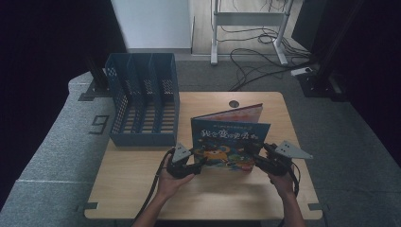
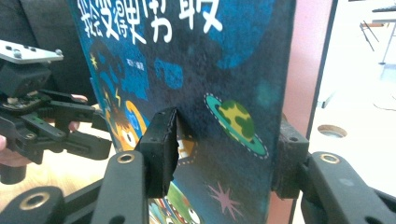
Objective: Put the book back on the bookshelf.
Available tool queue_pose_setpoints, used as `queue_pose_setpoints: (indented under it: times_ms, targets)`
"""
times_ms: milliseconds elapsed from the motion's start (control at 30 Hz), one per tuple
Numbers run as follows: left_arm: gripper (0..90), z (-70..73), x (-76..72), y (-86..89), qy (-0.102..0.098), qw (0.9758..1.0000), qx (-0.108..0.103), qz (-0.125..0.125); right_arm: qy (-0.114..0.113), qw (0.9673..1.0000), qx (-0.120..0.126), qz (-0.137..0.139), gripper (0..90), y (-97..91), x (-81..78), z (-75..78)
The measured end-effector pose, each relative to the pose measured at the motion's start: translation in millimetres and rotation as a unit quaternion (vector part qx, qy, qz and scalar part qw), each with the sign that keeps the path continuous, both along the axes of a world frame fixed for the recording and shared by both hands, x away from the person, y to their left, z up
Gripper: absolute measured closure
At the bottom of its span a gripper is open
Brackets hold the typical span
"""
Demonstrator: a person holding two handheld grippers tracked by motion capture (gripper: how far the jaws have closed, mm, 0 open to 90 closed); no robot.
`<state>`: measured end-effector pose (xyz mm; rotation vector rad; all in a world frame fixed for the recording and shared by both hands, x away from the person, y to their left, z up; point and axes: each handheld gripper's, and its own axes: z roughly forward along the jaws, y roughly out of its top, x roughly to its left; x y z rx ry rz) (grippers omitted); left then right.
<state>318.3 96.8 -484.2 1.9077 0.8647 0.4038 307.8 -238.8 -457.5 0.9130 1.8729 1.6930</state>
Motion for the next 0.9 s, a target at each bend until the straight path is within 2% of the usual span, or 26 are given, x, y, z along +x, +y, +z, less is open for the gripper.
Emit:
queue_pose_setpoints:
  times_ms: [200,367,567,633,733,900]
  targets:
    - [41.1,2.8,0.1,-1.4,-0.004,1.0000,0.003,0.001,0.006,1.0000,-0.003,-0.002,49.6,-1.8,1.1,-1.6]
    - [40.7,-0.5,-8.4,-3.2,-0.015,0.9999,0.002,-0.004,0.010,0.9999,-0.003,-0.009,47.5,-3.7,1.6,-2.1]
    - [40.4,-0.6,-13.0,-4.1,-0.018,0.9998,0.002,-0.013,0.017,0.9997,-0.003,-0.020,43.5,-6.4,4.2,-5.3]
    - [40.3,-0.7,-13.3,-4.4,-0.019,0.9997,0.003,-0.014,0.022,0.9997,0.000,-0.014,42.3,-6.5,5.5,-7.1]
    - [40.3,-0.8,-13.2,-4.4,-0.021,0.9997,0.002,-0.016,0.028,0.9995,-0.010,-0.006,44.4,-4.6,7.4,-11.6]
    - [39.2,2.0,-11.6,-4.7,-0.023,0.9995,-0.005,-0.020,0.027,0.9995,-0.016,-0.003,44.8,-3.9,7.8,-14.3]
